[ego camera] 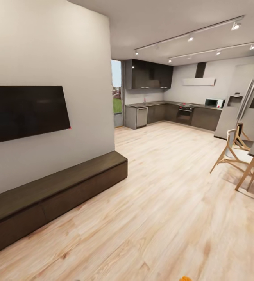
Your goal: Place each of the two pumpkins and all three candles from the living room inside a cabinet in the living room (use any cabinet), then make sure every cabinet is closed, and position the cauldron so it is next to a table in the living room.
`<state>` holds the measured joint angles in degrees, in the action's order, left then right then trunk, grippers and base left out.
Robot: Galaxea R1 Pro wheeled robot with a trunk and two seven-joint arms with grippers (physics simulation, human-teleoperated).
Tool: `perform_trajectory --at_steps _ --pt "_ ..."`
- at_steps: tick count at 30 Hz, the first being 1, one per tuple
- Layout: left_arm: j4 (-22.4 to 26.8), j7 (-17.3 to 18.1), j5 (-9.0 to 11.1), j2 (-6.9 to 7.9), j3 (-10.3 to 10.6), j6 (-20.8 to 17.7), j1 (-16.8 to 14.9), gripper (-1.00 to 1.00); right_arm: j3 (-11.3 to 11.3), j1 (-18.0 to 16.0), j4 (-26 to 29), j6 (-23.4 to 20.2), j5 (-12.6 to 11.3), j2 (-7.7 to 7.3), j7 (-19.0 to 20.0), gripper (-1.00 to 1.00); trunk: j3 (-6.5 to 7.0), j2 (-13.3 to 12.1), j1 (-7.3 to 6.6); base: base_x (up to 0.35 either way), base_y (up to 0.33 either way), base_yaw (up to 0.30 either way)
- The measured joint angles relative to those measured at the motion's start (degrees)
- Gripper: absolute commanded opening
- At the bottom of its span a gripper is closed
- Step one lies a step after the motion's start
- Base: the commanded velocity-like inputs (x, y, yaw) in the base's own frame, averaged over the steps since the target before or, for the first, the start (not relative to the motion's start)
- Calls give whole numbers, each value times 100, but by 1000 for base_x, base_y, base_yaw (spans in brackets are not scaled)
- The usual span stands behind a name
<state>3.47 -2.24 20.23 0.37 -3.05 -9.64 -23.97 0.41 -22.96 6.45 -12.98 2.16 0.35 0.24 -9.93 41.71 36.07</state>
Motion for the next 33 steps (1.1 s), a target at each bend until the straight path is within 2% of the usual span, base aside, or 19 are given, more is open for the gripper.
perform_trajectory --at_steps 13,22,26,33 --pt "-1 -1 -3 0 0 6 0 100 0 2 0 0 0 0 0 100 0 0 1 241 -177 273" --pt "-2 -2 3 -1 -5 9 -1 100 0 3 2 0 -2 -1 2 100 0 -1 3 27 -6 37" --pt "-1 -2 6 0 -7 8 -1 100 0 1 1 0 -1 0 0 100 0 -1 2 69 0 210" --pt "-1 -1 6 -5 -8 8 -1 100 -5 3 1 0 -2 -2 3 100 0 0 0 205 -44 137"
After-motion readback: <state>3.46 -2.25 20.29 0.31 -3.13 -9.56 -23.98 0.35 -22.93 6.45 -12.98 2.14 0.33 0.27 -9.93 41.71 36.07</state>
